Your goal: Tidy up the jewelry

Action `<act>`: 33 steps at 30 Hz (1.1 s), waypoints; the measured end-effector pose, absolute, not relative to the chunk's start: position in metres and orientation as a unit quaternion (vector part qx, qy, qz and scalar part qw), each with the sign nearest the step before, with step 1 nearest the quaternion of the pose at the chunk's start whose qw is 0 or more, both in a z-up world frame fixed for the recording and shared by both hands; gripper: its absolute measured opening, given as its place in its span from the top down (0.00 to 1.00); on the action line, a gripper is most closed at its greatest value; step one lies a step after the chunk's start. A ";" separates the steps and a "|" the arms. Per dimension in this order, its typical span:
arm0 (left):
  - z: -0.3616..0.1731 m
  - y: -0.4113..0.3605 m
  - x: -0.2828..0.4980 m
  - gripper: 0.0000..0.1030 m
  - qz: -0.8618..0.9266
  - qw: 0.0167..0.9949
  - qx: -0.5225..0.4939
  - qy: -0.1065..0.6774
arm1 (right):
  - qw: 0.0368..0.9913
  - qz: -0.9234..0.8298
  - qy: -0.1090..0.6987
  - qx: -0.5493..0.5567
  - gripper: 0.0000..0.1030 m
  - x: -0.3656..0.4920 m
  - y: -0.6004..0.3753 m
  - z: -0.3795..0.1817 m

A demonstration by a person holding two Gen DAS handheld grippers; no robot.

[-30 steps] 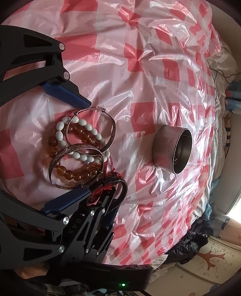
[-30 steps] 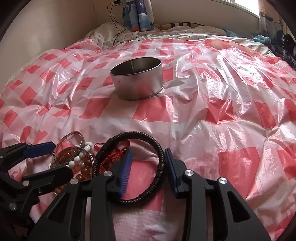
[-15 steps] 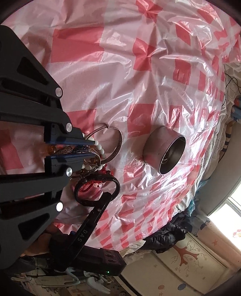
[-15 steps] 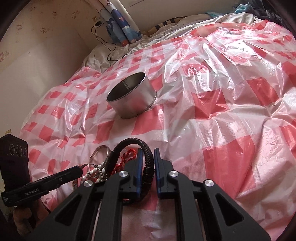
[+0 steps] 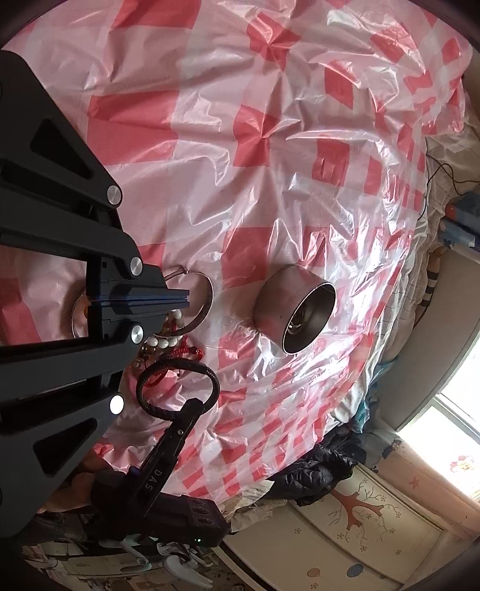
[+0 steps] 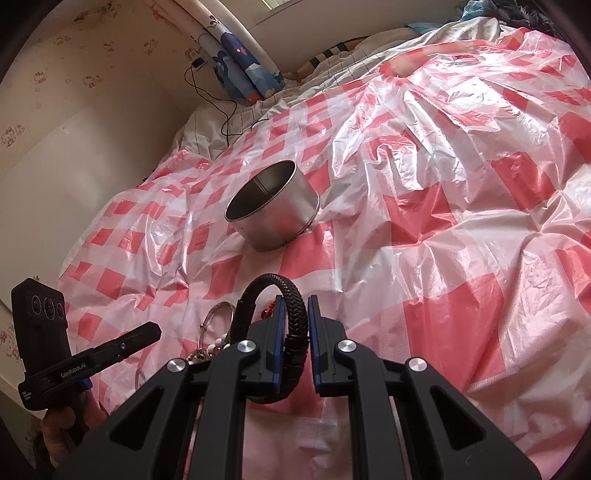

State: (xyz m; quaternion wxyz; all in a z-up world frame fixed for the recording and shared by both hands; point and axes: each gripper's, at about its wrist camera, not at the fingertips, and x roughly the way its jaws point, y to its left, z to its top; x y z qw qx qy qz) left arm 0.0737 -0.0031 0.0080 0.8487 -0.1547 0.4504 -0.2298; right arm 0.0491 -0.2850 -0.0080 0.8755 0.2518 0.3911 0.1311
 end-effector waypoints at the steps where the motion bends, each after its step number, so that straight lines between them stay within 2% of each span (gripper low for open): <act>1: 0.005 -0.002 0.076 1.00 -0.229 0.844 -0.157 0.459 | 0.875 0.131 0.390 0.254 0.88 0.049 -0.286 -0.008; 4: -0.004 -0.004 0.079 0.97 -0.220 0.835 -0.151 0.480 | 0.875 0.133 0.389 0.256 0.88 0.049 -0.287 -0.007; 5: -0.006 -0.006 0.079 0.90 -0.222 0.833 -0.147 0.485 | 0.875 0.133 0.389 0.256 0.88 0.048 -0.287 -0.007; 8: -0.007 -0.014 0.075 0.46 -0.209 0.840 -0.115 0.487 | 0.874 0.132 0.390 0.258 0.88 0.048 -0.287 -0.007; 9: -0.008 -0.016 0.075 0.44 -0.202 0.843 -0.102 0.488 | 0.874 0.132 0.389 0.258 0.88 0.048 -0.287 -0.007; 13: -0.017 -0.022 0.075 0.46 -0.205 0.837 -0.088 0.499 | 0.875 0.133 0.389 0.256 0.88 0.049 -0.287 -0.007; 15: -0.018 -0.027 0.073 0.87 -0.228 0.829 -0.087 0.503 | 0.875 0.134 0.388 0.257 0.88 0.049 -0.287 -0.006; 17: -0.017 -0.031 0.070 0.93 -0.241 0.828 -0.082 0.500 | 0.875 0.133 0.388 0.258 0.88 0.048 -0.287 -0.006; 29: 0.009 0.003 0.071 0.96 -0.265 0.830 -0.178 0.458 | 0.872 0.143 0.368 0.290 0.87 0.044 -0.295 0.001; 33: 0.021 0.005 0.077 0.96 -0.267 0.836 -0.180 0.445 | 0.877 0.150 0.351 0.293 0.88 0.043 -0.297 0.013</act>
